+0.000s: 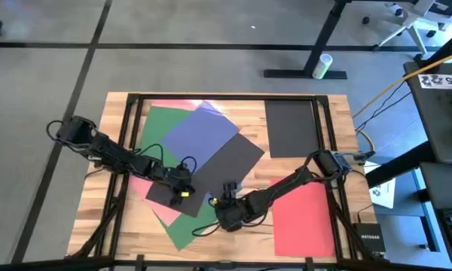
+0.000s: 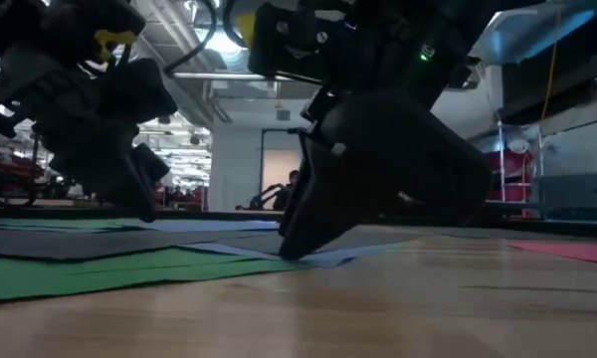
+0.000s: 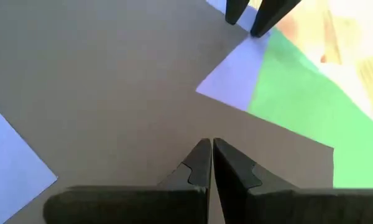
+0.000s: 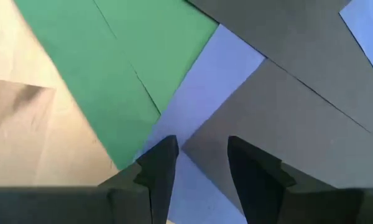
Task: Organize paper
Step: Stack the black paper on top of the other black paper on the table
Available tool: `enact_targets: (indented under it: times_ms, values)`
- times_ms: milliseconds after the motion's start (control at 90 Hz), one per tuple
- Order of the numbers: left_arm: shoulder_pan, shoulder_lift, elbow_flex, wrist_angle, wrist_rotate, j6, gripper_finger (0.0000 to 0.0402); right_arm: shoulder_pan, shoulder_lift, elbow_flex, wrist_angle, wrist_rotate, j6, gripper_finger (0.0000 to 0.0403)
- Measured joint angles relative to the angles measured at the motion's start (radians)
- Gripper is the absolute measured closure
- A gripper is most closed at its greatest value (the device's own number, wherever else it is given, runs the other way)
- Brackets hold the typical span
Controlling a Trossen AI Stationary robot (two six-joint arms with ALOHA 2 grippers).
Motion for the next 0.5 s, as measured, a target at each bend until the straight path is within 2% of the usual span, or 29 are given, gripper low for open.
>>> enact_targets:
  times_ms: [500]
  values:
    - [-0.054, 0.0, 0.042, -0.033, 0.019, 0.046, 0.0402, 0.001, 0.001, 0.059, -0.004, -0.006, -0.026, 0.0265]
